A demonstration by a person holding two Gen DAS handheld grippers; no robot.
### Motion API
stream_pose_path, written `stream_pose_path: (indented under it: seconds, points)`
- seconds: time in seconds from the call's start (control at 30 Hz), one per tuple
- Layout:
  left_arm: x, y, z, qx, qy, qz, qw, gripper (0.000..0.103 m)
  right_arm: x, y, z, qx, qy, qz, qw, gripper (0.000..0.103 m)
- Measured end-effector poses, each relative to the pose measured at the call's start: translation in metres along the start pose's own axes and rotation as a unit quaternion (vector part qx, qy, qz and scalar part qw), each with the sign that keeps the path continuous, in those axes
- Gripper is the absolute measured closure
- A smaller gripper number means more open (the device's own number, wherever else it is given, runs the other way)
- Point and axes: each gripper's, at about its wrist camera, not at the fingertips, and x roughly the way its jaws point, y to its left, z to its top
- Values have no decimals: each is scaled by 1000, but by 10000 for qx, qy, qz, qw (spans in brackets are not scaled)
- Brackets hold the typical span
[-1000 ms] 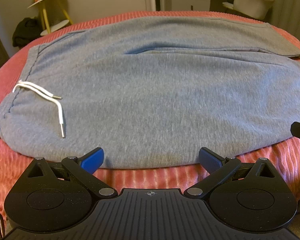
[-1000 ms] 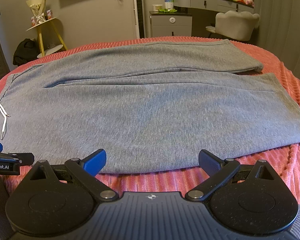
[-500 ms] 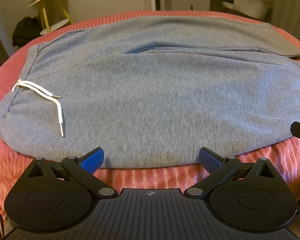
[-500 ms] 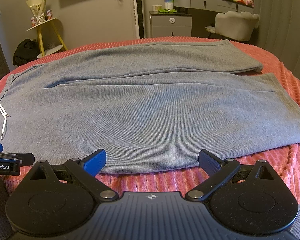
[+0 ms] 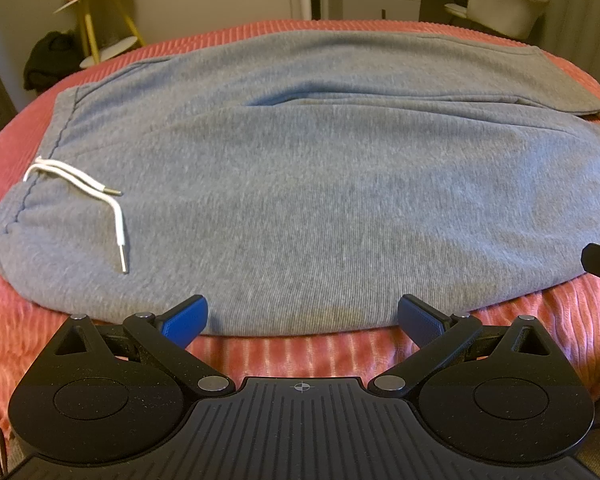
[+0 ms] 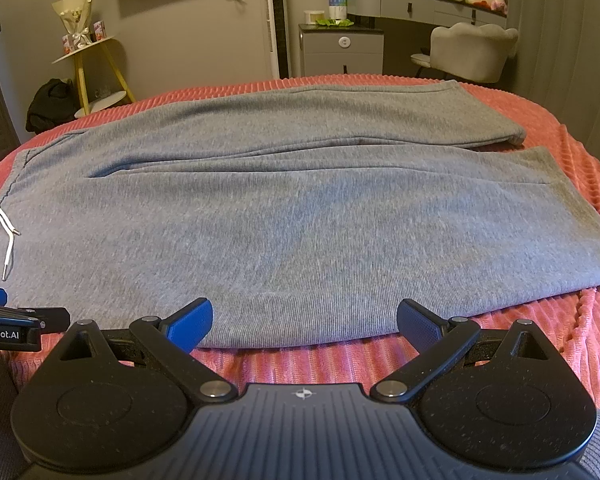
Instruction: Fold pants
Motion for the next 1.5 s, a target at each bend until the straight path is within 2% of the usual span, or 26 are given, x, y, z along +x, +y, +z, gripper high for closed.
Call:
stream_pose_path:
  seconds: [0.87,1.3,1.5]
  points:
    - [0,4,4,-98,85,-85,9999,0,0,2,-1,58,-21,117,9999,4]
    - [2,7,6,-212,114,-123,9996,0,10,-2,2,298,130,260,9991,4]
    - [-5,20,17,-565,-304,63,9979,0,36,-10,11,624,341,473,9963,4]
